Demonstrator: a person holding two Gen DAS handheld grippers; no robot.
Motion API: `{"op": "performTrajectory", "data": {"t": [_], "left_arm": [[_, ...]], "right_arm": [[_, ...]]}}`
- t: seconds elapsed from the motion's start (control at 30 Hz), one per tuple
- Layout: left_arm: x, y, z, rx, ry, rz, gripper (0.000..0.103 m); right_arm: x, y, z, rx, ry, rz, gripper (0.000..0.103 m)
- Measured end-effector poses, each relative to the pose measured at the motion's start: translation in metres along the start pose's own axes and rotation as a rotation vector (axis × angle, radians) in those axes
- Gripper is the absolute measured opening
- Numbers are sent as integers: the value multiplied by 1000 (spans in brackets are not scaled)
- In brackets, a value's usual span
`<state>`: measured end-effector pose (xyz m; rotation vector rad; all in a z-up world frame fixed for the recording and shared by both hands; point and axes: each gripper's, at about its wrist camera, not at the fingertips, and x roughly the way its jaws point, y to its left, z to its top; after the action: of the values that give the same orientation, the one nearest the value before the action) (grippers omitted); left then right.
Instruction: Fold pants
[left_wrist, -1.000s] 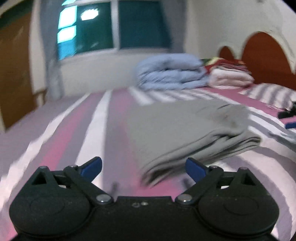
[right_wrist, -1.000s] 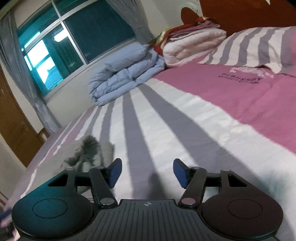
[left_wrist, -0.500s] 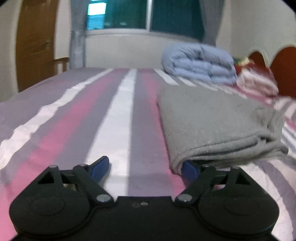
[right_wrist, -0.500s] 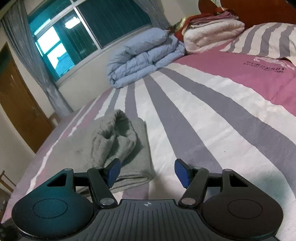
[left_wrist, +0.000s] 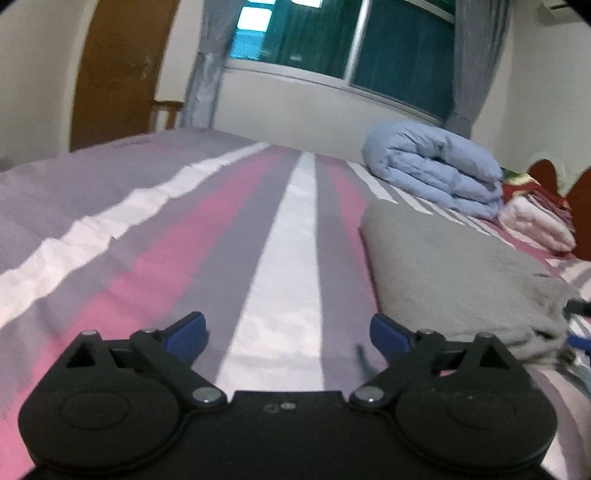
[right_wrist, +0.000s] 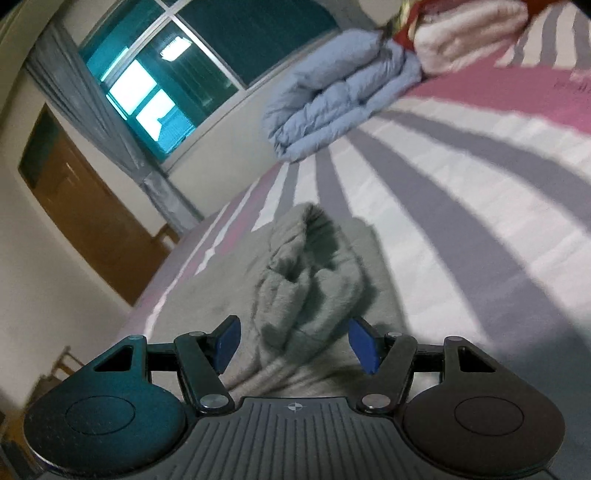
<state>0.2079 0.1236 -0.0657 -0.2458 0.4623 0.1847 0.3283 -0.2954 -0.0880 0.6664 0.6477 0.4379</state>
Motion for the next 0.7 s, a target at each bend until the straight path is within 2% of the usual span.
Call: {"op": "performTrajectory", "data": {"t": [0.07, 0.1, 0.17, 0.2, 0.23, 0.33, 0.37, 0.4, 0.43, 0.47, 0.5, 0.57, 0.63, 0.7], "left_arm": [[3, 6, 1, -33, -4, 8, 96], [7, 10, 2, -58, 11, 3, 96], [11, 19, 2, -112, 29, -11, 96], [11, 23, 2, -134, 30, -22, 96], [10, 26, 3, -150, 28, -25, 96], [9, 29, 3, -177, 22, -17, 97], [10, 29, 3, -174, 25, -14, 97], [11, 27, 3, -166, 30, -8, 97], [12, 26, 4, -158, 34, -4, 97], [13, 25, 4, -155, 37, -2, 97], [13, 25, 3, -155, 37, 0, 97], [12, 26, 3, -159, 38, -1, 97], [11, 27, 3, -163, 37, -2, 97], [10, 26, 4, -158, 40, -2, 97]], "right_arm": [[15, -5, 1, 38, 7, -3, 66], [19, -7, 2, 55, 1, 7, 71], [28, -4, 6, 37, 3, -3, 71], [30, -1, 7, 8, 15, -10, 45], [26, 4, 9, -15, -6, -12, 41], [-4, 8, 13, 11, -128, 127, 40], [-8, 4, 11, 27, -142, 124, 40], [0, -6, 8, 48, -105, 69, 41], [17, -22, 6, 95, -10, -30, 41], [26, -38, 3, 158, 21, -29, 41], [23, -43, 6, 190, -9, -7, 41], [16, -30, 9, 107, -42, -32, 42], [10, -26, 6, 83, -79, -9, 42], [18, -31, 5, 84, -53, -48, 42]]}}
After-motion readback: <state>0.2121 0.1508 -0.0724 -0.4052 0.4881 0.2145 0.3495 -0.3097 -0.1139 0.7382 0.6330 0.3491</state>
